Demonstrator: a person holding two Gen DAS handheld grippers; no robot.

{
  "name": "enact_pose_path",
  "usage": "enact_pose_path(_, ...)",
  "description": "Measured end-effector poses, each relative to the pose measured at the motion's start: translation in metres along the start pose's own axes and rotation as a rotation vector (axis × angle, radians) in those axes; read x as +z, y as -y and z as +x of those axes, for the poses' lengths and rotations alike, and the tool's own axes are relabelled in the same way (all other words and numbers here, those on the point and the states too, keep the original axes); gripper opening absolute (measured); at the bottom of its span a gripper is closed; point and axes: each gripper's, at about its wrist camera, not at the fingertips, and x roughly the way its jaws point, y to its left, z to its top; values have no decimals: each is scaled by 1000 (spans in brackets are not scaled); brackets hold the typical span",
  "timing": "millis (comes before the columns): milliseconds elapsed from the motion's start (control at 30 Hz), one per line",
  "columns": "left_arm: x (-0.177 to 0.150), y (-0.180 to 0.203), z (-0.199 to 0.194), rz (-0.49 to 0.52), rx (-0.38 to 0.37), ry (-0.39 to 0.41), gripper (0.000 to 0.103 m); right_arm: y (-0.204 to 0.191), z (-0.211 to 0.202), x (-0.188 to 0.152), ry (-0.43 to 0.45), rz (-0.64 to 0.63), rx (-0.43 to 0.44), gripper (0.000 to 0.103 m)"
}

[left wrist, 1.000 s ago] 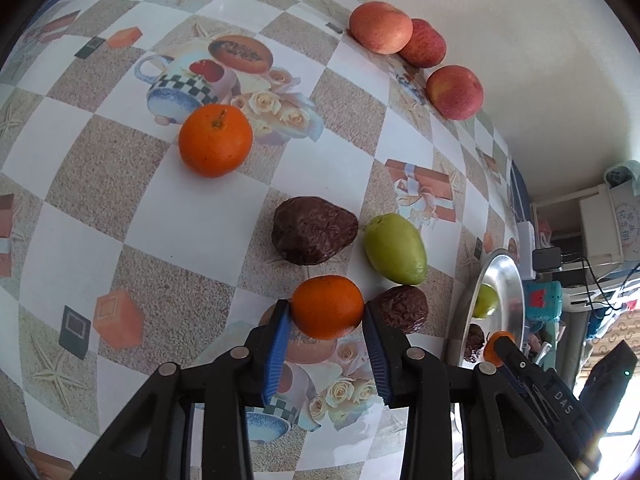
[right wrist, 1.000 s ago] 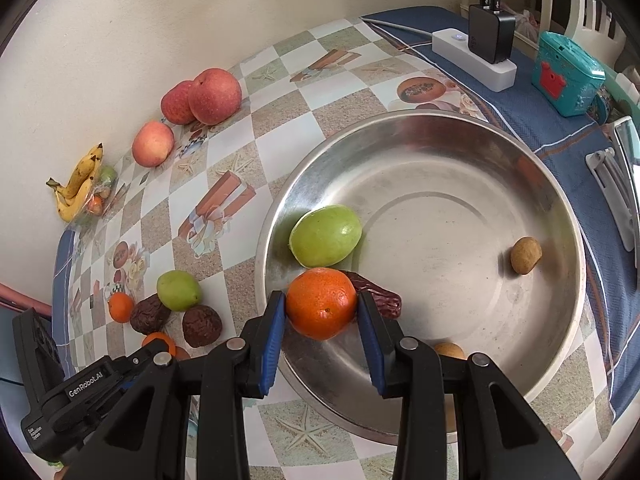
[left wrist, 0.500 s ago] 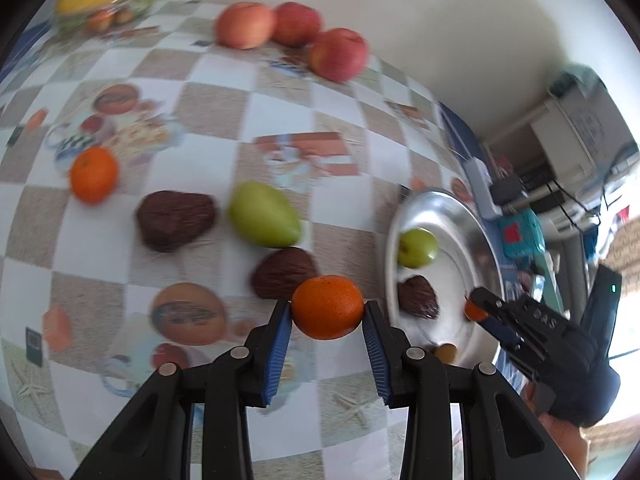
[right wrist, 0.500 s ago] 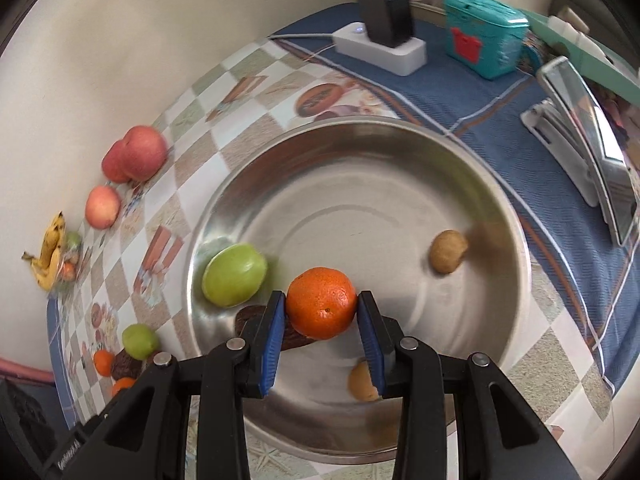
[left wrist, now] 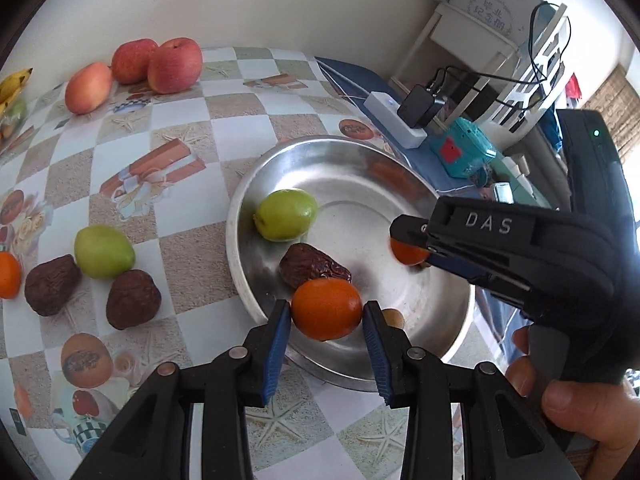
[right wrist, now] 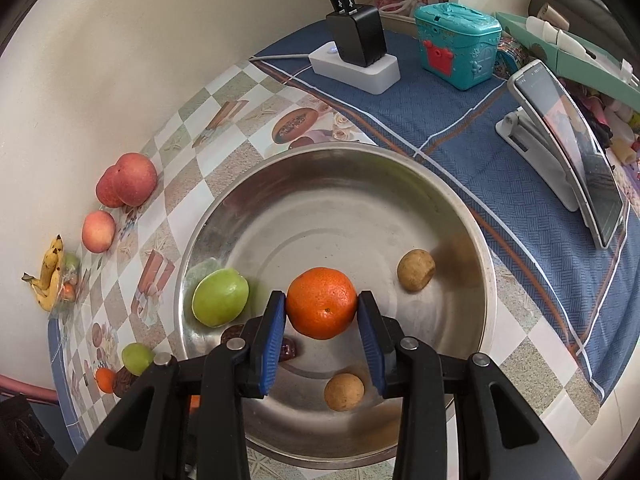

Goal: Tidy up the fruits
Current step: 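Carry both tangerines over the steel bowl and open both tools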

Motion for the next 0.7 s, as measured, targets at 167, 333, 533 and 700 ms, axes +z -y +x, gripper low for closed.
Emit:
enact_pose_path(167,-1,-7,-4,-25,0,6,51,-1,0,0,-1,2,3,42)
enact_pose_path(333,2,-17,-8,-33,113,19,72,-1,0,0,-3,-2,3,43)
enact_pose_path(533,6,-54,-22,-137,277,59,95,-4,2,-2,-14,-18,5,43)
enact_pose_path(700,9,-85,-46,-210,381,146,103,-19,3,-6,-17,-83,-6,43)
